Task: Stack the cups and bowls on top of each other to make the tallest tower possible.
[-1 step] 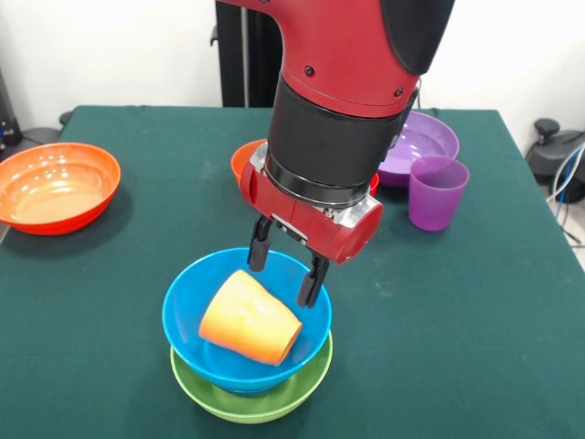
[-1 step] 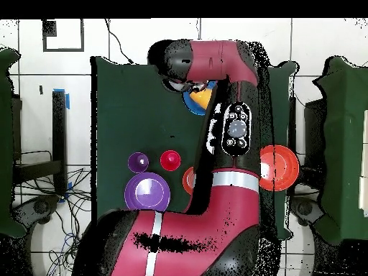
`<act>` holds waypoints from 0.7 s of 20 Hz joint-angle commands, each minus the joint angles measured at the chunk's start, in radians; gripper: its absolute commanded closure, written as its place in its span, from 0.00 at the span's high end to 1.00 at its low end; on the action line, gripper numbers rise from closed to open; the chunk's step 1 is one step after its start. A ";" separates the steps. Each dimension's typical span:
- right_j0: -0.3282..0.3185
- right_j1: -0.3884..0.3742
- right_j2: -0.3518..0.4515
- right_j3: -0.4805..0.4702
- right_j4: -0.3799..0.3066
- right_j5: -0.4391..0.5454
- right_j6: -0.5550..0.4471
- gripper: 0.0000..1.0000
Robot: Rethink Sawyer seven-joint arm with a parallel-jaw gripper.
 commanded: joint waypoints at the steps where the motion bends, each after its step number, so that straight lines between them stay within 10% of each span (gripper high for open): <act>1: -0.001 0.019 0.062 0.032 -0.027 0.097 -0.204 1.00; 14: -0.019 0.000 0.071 0.072 -0.022 0.048 -0.222 1.00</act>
